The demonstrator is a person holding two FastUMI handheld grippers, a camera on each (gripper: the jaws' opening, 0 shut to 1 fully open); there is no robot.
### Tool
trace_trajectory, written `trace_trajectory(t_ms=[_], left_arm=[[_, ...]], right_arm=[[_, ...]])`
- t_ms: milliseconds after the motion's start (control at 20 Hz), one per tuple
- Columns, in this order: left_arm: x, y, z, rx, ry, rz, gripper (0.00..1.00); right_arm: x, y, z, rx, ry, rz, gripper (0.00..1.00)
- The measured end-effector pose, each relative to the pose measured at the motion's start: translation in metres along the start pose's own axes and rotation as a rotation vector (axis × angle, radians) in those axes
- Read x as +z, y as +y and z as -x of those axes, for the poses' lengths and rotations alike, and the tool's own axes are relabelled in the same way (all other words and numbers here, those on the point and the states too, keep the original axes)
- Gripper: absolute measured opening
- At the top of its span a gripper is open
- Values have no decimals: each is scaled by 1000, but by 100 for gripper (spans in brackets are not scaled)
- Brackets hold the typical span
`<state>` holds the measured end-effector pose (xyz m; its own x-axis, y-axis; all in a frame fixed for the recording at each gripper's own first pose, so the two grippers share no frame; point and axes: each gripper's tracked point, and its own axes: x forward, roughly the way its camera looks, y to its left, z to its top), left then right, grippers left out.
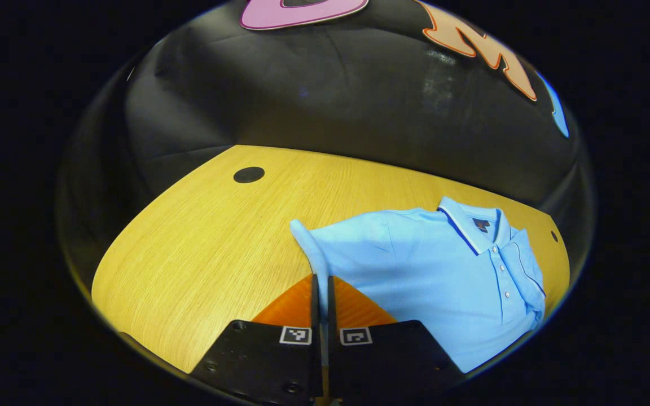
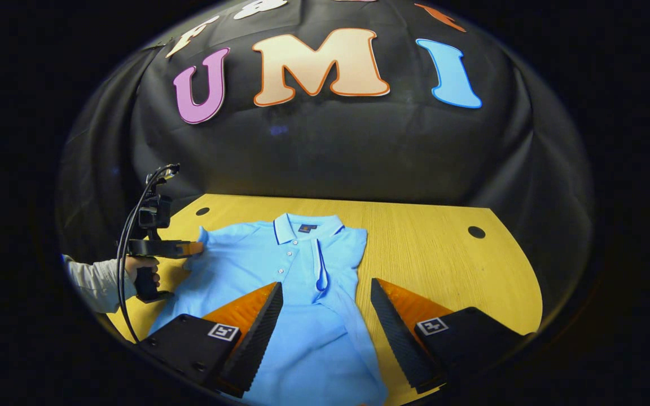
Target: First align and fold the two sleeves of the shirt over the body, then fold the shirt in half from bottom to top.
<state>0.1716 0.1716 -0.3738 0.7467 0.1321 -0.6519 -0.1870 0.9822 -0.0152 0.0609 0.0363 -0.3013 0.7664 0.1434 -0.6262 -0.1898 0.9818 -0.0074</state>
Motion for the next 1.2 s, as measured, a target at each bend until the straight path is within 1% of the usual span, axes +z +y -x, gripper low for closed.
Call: trace_trajectory(t_ms=[50,100,150,300,450,500,550,700,800,850,900,950,1000,1050,1100,1150,1200], left_arm=[[0,-6,1,-15,7,-10,1],[-1,-12,3,-27,18,-23,0],[2,-17,6,-36,20,-31,0],[20,-43,20,-85,-14,-34,0],[35,-77,35,-150,-48,-42,0],[39,-90,40,-173,-56,-45,0],[39,-102,43,-196,-55,-55,0],[32,-135,50,-254,-28,-107,0],[22,-155,50,-287,-9,-161,0],[17,-163,49,-297,-2,-185,0],[12,-169,47,-302,7,-204,0],[8,-174,45,-306,8,-213,0],[8,-178,45,-308,-4,-210,0],[7,-179,43,-309,-17,-208,0],[8,-182,46,-330,-23,-203,0],[9,-184,53,-348,-26,-187,5],[10,-189,59,-378,-36,-166,7]], right_arm=[[-2,-1,1,-4,3,-8,95],[-2,-3,2,-12,4,-9,98],[-2,-5,3,-14,-1,-10,98],[1,-5,6,-14,-19,-18,98],[4,-6,9,-18,-38,-25,98],[5,-8,10,-20,-44,-28,94],[4,-9,10,-23,-47,-33,98],[3,-10,10,-29,-50,-63,98],[3,-13,10,-36,-54,-73,98],[3,-14,10,-39,-56,-73,94],[2,-15,9,-41,-53,-71,98],[-2,-15,7,-44,-48,-71,98],[-1,-14,6,-45,-45,-73,98],[1,-12,7,-44,-46,-76,94],[3,-13,8,-46,-53,-78,94],[4,-13,6,-49,-60,-79,94],[4,-12,3,-50,-70,-80,98]])
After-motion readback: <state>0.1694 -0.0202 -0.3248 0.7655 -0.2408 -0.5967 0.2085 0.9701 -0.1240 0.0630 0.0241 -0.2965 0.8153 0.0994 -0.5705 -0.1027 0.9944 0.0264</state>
